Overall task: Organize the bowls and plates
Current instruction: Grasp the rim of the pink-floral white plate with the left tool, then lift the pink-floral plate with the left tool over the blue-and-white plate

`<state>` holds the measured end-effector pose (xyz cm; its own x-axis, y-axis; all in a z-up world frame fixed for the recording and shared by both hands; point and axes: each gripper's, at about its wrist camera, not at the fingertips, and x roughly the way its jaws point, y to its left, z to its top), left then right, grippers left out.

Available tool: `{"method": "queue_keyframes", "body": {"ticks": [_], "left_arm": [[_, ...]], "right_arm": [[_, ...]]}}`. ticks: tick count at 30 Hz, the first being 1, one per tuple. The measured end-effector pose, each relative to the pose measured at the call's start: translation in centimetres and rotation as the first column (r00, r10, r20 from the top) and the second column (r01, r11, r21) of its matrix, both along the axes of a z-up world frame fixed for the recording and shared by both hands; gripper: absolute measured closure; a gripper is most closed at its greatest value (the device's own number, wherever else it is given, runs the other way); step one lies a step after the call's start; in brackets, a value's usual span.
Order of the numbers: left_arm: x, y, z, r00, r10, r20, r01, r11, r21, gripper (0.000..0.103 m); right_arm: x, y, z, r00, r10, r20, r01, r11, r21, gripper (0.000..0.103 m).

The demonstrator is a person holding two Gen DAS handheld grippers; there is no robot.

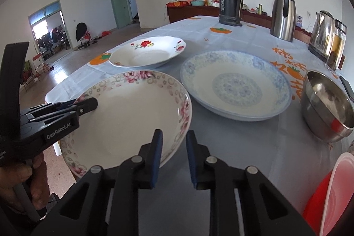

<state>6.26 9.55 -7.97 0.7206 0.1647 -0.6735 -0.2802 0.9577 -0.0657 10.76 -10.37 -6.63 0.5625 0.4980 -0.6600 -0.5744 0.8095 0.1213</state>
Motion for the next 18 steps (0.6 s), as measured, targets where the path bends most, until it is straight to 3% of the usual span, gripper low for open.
{"method": "queue_keyframes", "body": {"ticks": [18], "left_arm": [[-0.3,-0.4,1.1,1.000,0.003,0.029,-0.003,1.000,-0.001,0.082]], "right_arm": [[-0.5,-0.8,0.8,1.000,-0.015,0.026,0.014,0.999,0.032,0.081]]}}
